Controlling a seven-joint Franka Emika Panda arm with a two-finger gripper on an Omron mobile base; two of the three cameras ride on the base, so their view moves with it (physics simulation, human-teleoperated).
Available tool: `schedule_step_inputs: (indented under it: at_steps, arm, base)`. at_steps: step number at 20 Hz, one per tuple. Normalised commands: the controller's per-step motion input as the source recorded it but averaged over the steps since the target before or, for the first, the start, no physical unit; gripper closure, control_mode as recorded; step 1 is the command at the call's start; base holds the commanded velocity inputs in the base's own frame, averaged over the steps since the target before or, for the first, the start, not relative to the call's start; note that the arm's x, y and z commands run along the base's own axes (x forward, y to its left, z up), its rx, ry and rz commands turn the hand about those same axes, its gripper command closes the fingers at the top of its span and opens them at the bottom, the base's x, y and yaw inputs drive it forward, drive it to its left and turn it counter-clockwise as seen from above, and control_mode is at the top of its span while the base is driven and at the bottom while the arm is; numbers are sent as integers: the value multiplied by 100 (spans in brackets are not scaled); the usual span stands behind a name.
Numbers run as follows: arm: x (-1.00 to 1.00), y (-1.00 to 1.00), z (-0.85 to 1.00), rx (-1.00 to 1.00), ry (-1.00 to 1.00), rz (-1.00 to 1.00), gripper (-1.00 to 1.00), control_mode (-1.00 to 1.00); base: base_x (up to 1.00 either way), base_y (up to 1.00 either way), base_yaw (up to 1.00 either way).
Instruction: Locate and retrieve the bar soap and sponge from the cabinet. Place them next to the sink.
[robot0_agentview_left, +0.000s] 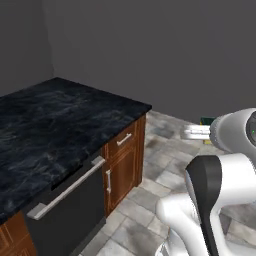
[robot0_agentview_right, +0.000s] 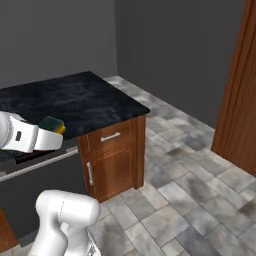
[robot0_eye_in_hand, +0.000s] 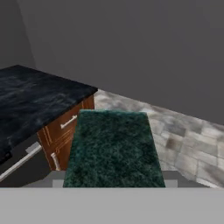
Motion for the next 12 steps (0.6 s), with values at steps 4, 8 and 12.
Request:
schedule_step_inputs:
  at_steps: [4, 8, 12]
  arm:
    - [0, 0, 0, 0, 0, 0, 100, 100]
    - [0, 0, 0, 0, 0, 0, 100, 100]
    - [0, 0, 0, 0, 0, 0, 100, 100]
  base:
    - [0, 6, 50]
    - [0, 6, 50]
    - [0, 7, 50]
